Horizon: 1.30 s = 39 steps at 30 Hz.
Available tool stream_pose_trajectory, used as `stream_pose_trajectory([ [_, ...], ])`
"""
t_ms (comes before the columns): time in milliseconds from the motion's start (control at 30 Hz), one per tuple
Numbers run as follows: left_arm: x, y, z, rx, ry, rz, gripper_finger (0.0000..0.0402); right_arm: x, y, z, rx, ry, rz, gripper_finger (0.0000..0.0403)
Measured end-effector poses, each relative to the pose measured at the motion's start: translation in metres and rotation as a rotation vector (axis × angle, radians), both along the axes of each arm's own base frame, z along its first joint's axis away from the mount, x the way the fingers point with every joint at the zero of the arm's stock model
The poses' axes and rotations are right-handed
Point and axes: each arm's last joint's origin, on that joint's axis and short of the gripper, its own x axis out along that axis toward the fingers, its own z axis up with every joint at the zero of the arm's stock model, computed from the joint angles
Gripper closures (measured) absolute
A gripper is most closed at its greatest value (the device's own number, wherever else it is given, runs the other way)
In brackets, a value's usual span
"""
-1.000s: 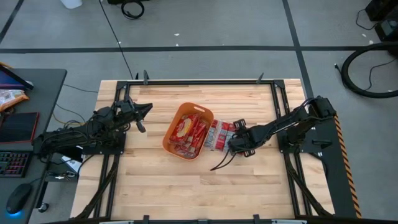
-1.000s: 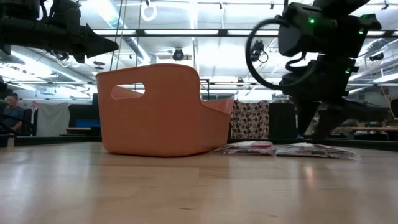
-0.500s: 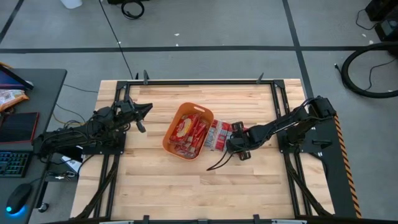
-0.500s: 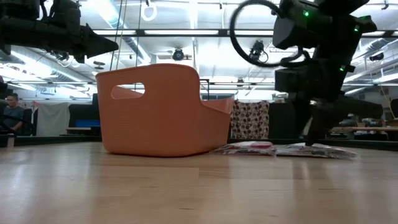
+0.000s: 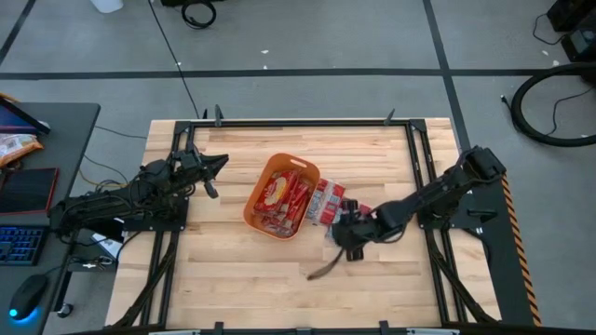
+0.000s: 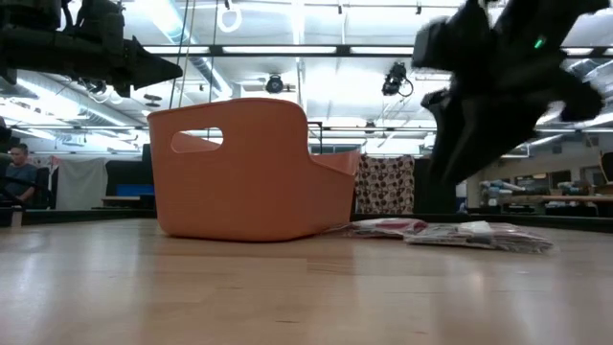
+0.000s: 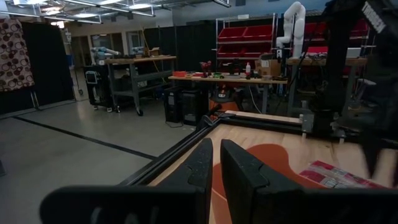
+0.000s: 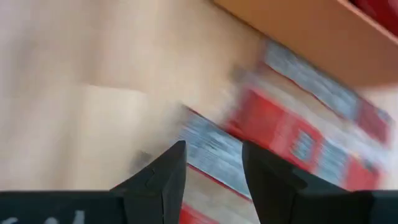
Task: Sort popcorn bags into baskets
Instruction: Put the red popcorn pack into the orange bin
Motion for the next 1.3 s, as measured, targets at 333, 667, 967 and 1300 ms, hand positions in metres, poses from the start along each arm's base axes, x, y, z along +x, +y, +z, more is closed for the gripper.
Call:
stream_pose_trajectory([
  [333,0.0,0.0,0.0,0.0,-0.001,0.0,0.0365,-0.002,0.04,-0.028,0.005,0.02,0.132,0.0241],
  [667,0.0,0.0,0.0,-0.001,0.001,0.0,0.0365,-0.005,0.034,-0.051,-0.043,0.123,-0.025,0.0242],
  [967,0.0,0.0,0.0,-0.001,0.001,-0.001,0.0365,-0.008,0.028,-0.052,-0.077,0.163,-0.029,0.0362],
  [1300,0.0,0.0,0.0,-0.001,0.001,-0.001,0.0365,-0.01,0.026,-0.036,-0.06,0.16,-0.016,0.0396],
])
